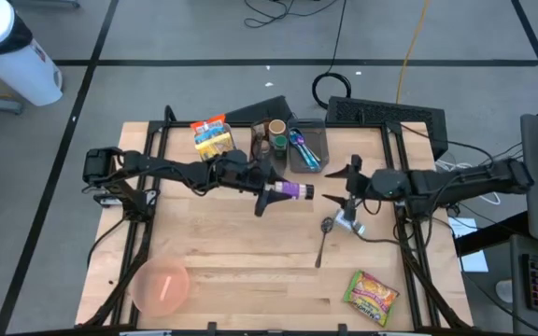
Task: Pick & Place Food Item
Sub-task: Put the purple seasoning bottle into the left black bin
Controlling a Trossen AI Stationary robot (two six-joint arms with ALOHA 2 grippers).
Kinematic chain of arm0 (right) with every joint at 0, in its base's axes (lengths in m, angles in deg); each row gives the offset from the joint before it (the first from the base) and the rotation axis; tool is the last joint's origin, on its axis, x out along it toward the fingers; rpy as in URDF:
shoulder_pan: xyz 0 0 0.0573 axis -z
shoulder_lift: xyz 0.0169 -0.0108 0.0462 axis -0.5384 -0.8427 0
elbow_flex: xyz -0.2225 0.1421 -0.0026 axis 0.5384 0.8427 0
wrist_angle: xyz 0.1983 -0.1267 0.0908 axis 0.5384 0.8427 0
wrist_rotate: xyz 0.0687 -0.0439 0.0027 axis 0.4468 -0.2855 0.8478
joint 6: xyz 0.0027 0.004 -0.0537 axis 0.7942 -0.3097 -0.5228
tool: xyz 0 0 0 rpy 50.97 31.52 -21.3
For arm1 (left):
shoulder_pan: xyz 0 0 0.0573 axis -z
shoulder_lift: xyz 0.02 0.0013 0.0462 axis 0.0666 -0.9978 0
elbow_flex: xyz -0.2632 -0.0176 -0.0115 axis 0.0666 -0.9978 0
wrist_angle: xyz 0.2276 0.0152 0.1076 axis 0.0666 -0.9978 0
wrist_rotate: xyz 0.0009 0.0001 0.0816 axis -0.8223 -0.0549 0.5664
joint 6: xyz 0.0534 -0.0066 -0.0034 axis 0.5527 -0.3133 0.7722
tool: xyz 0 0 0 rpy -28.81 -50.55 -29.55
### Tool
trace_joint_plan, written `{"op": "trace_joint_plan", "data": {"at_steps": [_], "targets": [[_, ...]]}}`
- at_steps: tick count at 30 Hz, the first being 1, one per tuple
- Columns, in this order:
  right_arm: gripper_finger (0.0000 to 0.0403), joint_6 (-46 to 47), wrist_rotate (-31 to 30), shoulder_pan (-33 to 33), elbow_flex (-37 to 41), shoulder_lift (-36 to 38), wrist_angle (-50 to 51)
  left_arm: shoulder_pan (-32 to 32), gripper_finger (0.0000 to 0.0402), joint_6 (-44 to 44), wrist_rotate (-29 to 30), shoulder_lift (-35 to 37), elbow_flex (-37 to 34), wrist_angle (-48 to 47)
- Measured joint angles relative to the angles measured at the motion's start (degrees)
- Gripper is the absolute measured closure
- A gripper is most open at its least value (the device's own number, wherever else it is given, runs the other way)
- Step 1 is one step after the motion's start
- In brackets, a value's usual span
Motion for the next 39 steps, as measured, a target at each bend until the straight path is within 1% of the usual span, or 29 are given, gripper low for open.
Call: {"op": "trace_joint_plan", "data": {"at_steps": [5,7,10,13,16,17,19,23,25,29,32,36,39], "targets": [[0.0138,2.9,5.9,0.0,13.2,3.5,-25.5,1.1,0.0214,8.5,0.0,0.0,0.0,0.5],[0.0139,5.2,8.5,0.0,18.6,3.7,-38.5,1.8,0.0212,12.2,0.2,0.0,0.0,0.4],[0.0140,9.7,10.2,0.0,26.4,3.4,-56.6,3.1,0.0206,18.1,0.8,0.0,0.0,0.4],[0.0140,16.3,10.1,0.0,33.3,2.8,-70.6,5.0,0.0206,22.8,5.7,0.0,0.0,0.4],[0.0140,23.0,8.4,0.0,37.2,1.5,-79.8,6.8,0.0210,27.3,10.5,0.0,0.0,0.4],[0.0139,25.3,7.5,0.0,37.4,1.2,-80.8,7.2,0.0210,28.5,11.5,0.0,0.0,0.4],[0.0139,28.3,7.1,0.0,36.8,-0.3,-79.1,7.9,0.0209,29.6,12.6,0.0,0.6,-0.2],[0.0139,28.6,7.2,0.0,34.1,-3.4,-77.2,8.3,0.0205,29.6,12.8,0.0,2.7,-2.0],[0.0139,28.5,7.5,0.0,32.7,-5.3,-74.5,8.3,0.0208,29.9,13.4,0.0,3.2,-3.4],[0.0139,27.2,10.4,0.5,28.2,-7.5,-73.6,8.3,0.0215,31.9,14.8,0.0,4.3,-6.1],[0.0139,27.1,13.3,1.8,25.4,-8.7,-69.1,8.5,0.0213,32.8,17.0,0.0,5.7,-10.0],[0.0139,28.6,16.4,4.1,22.2,-10.0,-64.2,9.5,0.0205,35.0,21.2,0.0,8.0,-15.8],[0.0139,31.8,19.3,5.9,22.0,-11.4,-62.4,10.8,0.0207,37.2,25.3,0.0,9.6,-19.4]]}}
